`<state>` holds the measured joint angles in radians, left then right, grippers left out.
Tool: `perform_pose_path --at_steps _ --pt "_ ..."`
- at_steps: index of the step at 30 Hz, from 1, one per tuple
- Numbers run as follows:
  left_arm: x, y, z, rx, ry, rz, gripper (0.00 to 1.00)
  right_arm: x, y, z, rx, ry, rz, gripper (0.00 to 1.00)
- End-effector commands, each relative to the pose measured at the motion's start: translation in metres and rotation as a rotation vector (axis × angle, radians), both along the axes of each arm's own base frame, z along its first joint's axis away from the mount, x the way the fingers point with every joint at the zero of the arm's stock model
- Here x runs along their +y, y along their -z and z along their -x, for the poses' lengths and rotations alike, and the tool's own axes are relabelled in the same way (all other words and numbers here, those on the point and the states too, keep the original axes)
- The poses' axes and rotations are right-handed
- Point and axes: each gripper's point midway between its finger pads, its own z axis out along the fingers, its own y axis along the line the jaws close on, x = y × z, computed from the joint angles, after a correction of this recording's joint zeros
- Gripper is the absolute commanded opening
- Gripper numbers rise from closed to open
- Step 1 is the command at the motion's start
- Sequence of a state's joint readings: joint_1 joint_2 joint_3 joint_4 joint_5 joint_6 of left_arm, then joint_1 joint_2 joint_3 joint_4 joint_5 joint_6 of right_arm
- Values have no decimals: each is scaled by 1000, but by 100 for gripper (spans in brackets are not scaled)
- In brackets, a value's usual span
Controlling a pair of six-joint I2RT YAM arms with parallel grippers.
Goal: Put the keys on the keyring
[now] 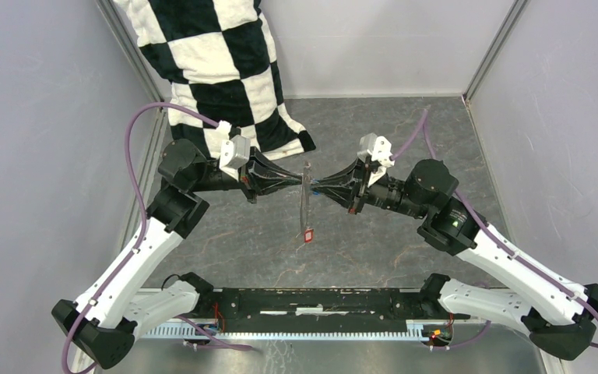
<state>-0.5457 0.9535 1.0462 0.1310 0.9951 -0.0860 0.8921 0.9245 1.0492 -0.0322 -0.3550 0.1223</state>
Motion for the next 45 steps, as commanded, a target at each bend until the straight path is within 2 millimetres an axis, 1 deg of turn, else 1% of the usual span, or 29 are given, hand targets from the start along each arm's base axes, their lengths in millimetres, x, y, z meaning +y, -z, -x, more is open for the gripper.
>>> perform_pose_path --at_steps 1,5,7,9,12,13,15,16,18,20,22,23,25,28,32,37,42,43,45 --pt "3 -20 3 -68 -2 53 2 -2 8 4 31 -17 49 2" --pt "2 -20 6 -71 13 52 2 8 14 11 67 -81 67 8" --pt "2 -20 7 -76 19 52 2 12 11 15 73 -115 64 10" --pt "2 -20 8 -79 23 50 2 14 6 15 76 -128 66 15" --pt "3 -20 10 -89 31 50 2 14 1 14 65 -128 88 19" --pt "3 -20 10 -90 33 48 2 13 -1 13 57 -121 96 22" --pt "4 -19 12 -96 37 44 2 8 -10 10 26 -93 105 30" --pt "4 -18 12 -95 39 41 2 4 -16 9 6 -78 107 36" --pt "4 -17 14 -100 44 36 2 -3 -31 7 -43 -49 107 44" --pt "4 -15 16 -99 54 30 2 -9 -46 6 -95 -27 106 50" --pt "4 -12 19 -97 71 19 2 -11 -59 7 -134 -24 88 52" --pt "4 -11 20 -95 81 14 2 -10 -64 8 -149 -31 74 52" --pt "4 -9 22 -92 93 10 2 -3 -65 10 -157 -64 58 50" --pt "4 -10 24 -95 110 7 2 8 -60 12 -154 -114 53 46" --pt "4 -10 25 -100 115 1 2 16 -56 15 -148 -165 39 41" --pt "5 -10 26 -103 120 -4 2 21 -50 17 -139 -191 35 32" --pt "5 -10 26 -108 116 -1 2 20 -43 18 -132 -193 42 31" --pt "5 -11 27 -113 116 1 2 20 -41 18 -129 -194 45 29" --pt "6 -12 27 -116 114 5 2 21 -40 19 -128 -199 47 22"
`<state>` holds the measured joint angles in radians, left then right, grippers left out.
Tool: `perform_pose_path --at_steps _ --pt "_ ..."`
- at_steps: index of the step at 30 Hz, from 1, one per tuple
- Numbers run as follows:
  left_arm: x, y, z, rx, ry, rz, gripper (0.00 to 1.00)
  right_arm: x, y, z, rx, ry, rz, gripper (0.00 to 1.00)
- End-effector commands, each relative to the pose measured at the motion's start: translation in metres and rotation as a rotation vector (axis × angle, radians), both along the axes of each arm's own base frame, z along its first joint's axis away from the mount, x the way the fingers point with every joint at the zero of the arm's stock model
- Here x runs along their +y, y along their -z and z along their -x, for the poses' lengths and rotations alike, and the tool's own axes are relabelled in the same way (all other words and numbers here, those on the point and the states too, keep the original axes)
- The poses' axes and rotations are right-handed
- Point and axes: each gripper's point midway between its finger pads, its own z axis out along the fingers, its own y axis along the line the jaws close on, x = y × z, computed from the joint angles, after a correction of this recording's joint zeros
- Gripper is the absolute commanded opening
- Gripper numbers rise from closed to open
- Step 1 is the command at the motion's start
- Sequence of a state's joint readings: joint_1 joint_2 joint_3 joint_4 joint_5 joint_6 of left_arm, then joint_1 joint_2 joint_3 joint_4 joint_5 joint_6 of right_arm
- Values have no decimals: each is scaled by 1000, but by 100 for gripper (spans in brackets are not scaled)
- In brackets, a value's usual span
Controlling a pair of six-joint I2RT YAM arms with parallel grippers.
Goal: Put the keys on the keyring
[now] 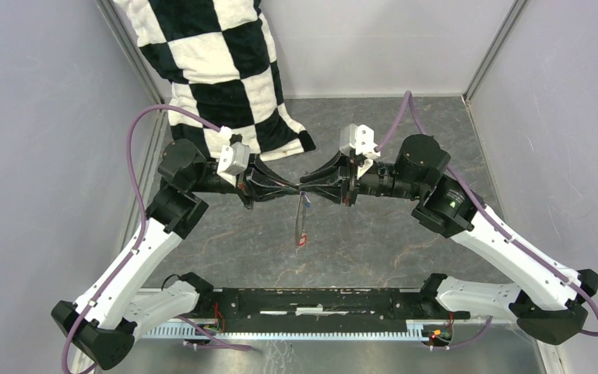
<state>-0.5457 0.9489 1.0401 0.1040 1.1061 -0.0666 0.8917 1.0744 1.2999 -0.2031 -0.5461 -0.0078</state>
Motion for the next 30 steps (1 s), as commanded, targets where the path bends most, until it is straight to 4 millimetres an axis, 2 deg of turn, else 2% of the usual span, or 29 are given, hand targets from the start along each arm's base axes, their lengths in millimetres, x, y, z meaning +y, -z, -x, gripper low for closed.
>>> perform_pose_path --at_steps 1,4,7,8,9,12,14,19,30 --pt "5 -21 8 -107 10 45 2 -2 -11 5 -30 -22 -43 16" --pt "5 -23 9 -107 11 48 2 -1 -8 4 -20 -18 -32 1" --pt "4 -18 9 -102 22 32 2 -2 -8 1 -13 0 -20 0" --pt "4 -13 9 -115 26 14 6 -3 -9 -1 -10 9 -11 0" --pt "4 -5 7 -116 28 -15 15 -4 -7 -2 -8 19 5 0" --pt "6 22 0 -136 17 -125 34 -7 6 -10 12 60 77 0" --pt "9 34 -4 -154 10 -178 39 -9 17 -14 22 80 129 0" --pt "10 46 -8 -232 17 -213 42 -7 28 -17 44 69 227 0" --pt "4 42 -17 -214 29 -224 41 -1 37 -22 53 55 325 0"
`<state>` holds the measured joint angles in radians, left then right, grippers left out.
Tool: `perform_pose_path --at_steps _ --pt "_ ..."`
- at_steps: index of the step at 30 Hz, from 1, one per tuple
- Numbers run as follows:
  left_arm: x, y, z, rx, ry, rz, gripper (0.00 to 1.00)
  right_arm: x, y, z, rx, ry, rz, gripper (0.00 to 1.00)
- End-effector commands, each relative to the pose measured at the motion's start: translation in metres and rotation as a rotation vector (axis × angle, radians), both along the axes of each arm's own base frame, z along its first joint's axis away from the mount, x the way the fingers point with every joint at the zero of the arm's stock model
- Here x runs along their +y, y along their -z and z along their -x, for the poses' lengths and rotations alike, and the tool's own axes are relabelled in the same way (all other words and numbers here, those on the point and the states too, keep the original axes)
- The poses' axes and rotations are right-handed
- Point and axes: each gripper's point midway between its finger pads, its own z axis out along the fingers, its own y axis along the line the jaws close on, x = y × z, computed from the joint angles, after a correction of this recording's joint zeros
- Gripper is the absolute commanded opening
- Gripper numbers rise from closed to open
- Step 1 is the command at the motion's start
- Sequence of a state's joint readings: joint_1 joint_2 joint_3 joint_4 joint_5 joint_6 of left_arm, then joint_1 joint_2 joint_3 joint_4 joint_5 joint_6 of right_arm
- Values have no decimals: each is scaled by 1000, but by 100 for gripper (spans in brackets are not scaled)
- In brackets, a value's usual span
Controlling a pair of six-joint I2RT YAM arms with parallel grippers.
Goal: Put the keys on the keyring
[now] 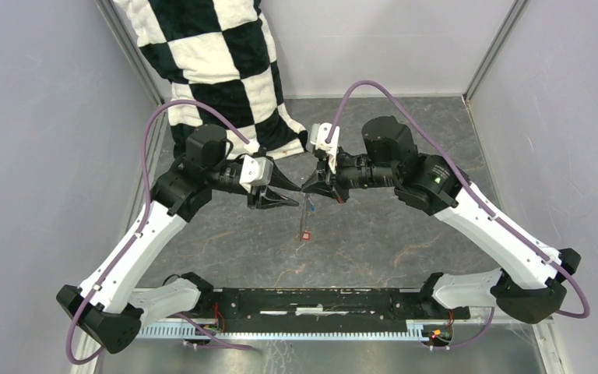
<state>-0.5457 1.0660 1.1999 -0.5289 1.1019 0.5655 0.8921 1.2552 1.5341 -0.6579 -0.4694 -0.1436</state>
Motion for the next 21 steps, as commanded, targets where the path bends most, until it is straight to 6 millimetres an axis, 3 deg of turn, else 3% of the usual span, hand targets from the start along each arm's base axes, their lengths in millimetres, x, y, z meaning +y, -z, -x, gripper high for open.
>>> perform_pose_path --at_steps 1,8,15,21 --pt "1 -19 1 -89 19 26 41 -1 -20 -1 -57 -5 -9 0" --pt "-2 -24 -3 -99 28 30 34 4 -16 -1 -67 -3 32 1" --pt "-3 -18 -2 -90 42 7 10 9 -23 3 -74 -13 27 0" --pt "1 -9 3 -112 55 -28 2 9 -22 3 -73 -14 31 0"
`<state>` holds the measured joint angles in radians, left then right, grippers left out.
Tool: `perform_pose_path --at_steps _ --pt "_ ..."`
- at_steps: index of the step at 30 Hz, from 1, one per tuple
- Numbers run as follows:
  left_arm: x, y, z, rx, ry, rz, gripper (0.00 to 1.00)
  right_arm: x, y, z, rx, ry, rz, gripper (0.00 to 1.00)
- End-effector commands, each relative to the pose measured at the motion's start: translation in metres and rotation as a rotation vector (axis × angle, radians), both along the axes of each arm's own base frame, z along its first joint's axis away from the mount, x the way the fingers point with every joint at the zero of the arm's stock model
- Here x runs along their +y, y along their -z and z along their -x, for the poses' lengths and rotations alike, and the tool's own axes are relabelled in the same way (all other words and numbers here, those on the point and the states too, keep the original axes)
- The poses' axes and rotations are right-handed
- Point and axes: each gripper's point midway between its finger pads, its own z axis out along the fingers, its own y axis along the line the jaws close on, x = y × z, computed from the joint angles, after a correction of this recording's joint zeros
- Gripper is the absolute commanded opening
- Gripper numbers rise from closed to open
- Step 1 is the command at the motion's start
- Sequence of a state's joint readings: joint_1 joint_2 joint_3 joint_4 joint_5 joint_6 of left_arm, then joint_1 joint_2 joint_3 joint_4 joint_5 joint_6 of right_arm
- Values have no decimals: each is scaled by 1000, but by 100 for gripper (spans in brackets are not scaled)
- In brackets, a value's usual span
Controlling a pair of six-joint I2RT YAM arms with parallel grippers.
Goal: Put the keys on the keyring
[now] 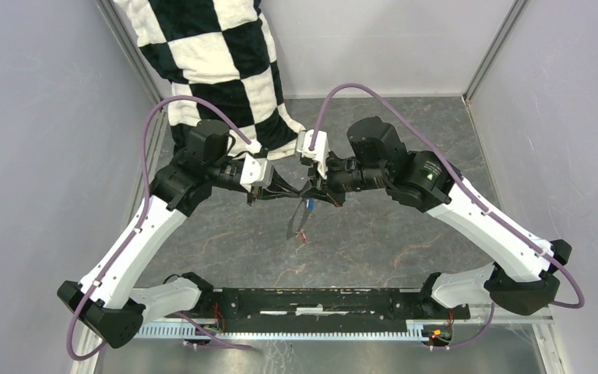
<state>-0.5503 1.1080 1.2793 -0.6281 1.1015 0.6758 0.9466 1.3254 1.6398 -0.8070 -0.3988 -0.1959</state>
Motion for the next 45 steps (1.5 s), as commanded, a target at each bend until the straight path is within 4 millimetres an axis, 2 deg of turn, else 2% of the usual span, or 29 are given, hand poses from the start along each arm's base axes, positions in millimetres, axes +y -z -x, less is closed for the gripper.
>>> perform_pose_path --at_steps 1,8,14,20,22,25,31,32,34,38,39,40,42,45 --pt "2 -4 6 -59 30 -7 2 7 -33 -2 -67 -11 -86 0" --pt "0 -4 8 -24 33 -12 2 8 -39 1 -69 -21 -101 0" --pt "-2 -3 11 -17 34 -21 16 8 -33 2 -60 -26 -86 0" --pt "-2 -8 8 -27 19 -18 19 6 -32 2 -63 -25 -82 0" --pt "-2 -9 9 -30 20 -17 16 6 -30 3 -63 -26 -77 0" --pt "0 -4 9 -59 32 -35 2 5 -29 3 -64 -22 -73 0" --pt "4 7 10 -77 49 -90 2 6 -36 2 -71 -21 -95 0" --pt "4 8 9 -71 48 -93 2 6 -41 2 -77 -15 -109 2" --pt "2 4 10 -37 41 -79 2 4 -49 -4 -99 31 -135 22" --pt "-9 -22 -1 42 -57 54 2 -10 -61 -21 -158 157 -174 51" --pt "-10 -28 -3 104 -102 95 2 -16 -61 -26 -167 201 -179 55" --pt "-11 -35 -6 91 -123 143 2 -21 -63 -27 -174 223 -192 57" --pt "-11 -46 -6 165 -170 218 2 -28 -68 -25 -176 248 -248 58" --pt "-12 -64 -12 208 -213 302 2 -44 -87 -18 -193 284 -387 61"
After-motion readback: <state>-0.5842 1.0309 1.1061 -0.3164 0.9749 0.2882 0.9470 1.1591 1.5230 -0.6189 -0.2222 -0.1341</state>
